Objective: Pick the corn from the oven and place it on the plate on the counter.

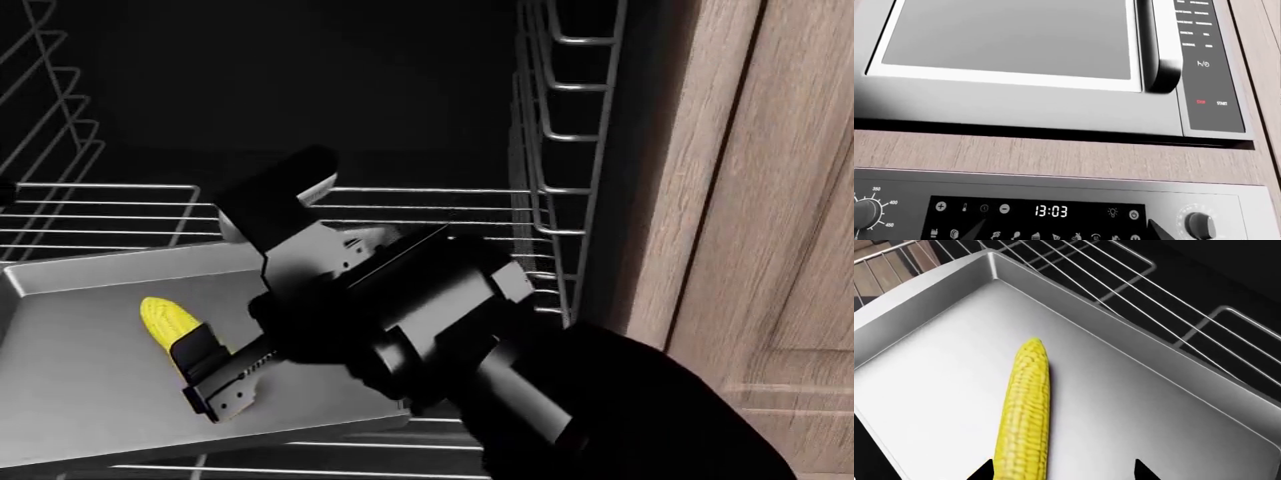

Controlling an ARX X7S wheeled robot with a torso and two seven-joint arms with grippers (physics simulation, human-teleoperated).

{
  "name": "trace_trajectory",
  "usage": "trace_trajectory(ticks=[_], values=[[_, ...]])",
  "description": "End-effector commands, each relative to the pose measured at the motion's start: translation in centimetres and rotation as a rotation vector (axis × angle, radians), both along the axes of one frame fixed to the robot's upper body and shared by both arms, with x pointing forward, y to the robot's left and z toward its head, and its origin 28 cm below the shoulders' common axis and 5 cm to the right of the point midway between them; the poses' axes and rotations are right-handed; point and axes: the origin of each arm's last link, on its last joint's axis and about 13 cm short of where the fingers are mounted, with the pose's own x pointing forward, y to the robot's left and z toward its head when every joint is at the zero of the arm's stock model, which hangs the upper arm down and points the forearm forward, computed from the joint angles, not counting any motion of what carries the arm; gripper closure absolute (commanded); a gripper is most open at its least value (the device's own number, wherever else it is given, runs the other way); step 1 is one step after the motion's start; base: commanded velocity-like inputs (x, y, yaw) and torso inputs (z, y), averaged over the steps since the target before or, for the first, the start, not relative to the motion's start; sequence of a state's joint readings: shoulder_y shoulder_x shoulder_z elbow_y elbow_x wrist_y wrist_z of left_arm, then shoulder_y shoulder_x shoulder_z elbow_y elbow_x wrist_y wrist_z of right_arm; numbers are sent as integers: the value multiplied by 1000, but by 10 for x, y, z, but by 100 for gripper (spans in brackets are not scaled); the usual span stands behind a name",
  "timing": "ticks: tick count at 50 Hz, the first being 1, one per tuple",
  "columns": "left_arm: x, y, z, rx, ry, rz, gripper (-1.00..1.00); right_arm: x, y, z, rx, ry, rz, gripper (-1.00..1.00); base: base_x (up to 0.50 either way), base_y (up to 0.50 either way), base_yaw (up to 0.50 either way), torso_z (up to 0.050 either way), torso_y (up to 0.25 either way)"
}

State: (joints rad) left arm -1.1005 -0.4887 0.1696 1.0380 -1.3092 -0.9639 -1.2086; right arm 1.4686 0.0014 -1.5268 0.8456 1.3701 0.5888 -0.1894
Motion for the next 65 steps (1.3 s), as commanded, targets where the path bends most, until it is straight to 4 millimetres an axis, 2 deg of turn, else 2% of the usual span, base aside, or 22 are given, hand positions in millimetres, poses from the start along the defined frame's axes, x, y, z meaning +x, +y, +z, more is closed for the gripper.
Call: trace_trajectory(ticks=[1,7,23,38,65], values=[[0,-1,-2,0,2,-5,-100,-5,7,-1,-6,-11,13,-100,0,0,0,0,0],[-2,0,0,-2,-5,-3,-100,-7,11,4,4,-17,27,-100,0,0,0,0,0],[-2,3,2,1,-9,7,-100,-9,14,0,18,-17,11,-100,0,0,0,0,0],[11,7,-11,-16,20,11,-100,-7,7,-15,-7,-3,15,-100,0,0,0,0,0],[25,16,-27,-37,48,27,-100,-8,4,-26,-49,0,59,-100,0,0,0,0,0]])
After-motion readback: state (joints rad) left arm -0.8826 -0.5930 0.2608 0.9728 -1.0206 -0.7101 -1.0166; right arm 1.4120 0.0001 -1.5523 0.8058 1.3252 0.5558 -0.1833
